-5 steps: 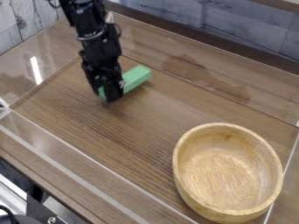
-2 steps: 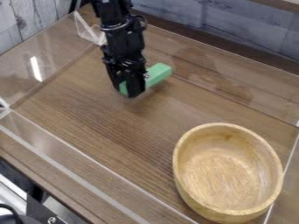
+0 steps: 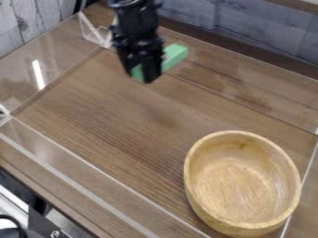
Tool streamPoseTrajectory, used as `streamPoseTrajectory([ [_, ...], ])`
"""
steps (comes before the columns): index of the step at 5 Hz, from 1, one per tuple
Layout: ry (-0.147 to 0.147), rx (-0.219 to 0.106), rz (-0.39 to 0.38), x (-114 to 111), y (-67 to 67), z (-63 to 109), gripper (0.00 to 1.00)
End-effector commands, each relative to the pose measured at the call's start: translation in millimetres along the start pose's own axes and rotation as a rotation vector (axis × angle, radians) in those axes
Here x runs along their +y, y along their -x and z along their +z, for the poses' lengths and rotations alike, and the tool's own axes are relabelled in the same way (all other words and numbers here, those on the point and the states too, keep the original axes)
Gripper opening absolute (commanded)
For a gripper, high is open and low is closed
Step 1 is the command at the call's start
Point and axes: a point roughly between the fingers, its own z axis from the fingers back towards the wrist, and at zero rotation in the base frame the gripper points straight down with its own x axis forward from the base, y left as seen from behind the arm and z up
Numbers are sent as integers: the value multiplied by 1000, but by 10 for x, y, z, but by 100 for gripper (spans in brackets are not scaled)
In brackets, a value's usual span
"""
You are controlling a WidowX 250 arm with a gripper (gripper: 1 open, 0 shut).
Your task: Put green object into wooden bowl
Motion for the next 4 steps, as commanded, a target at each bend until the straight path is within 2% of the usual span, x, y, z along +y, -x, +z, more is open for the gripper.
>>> streamPoseTrajectory([
  [1,-31,-61,32,-241,-45,291,0],
  [3,-11,-16,-51,-817,112,62,0],
  [4,3,10,-82,-1204,168,-106,0],
])
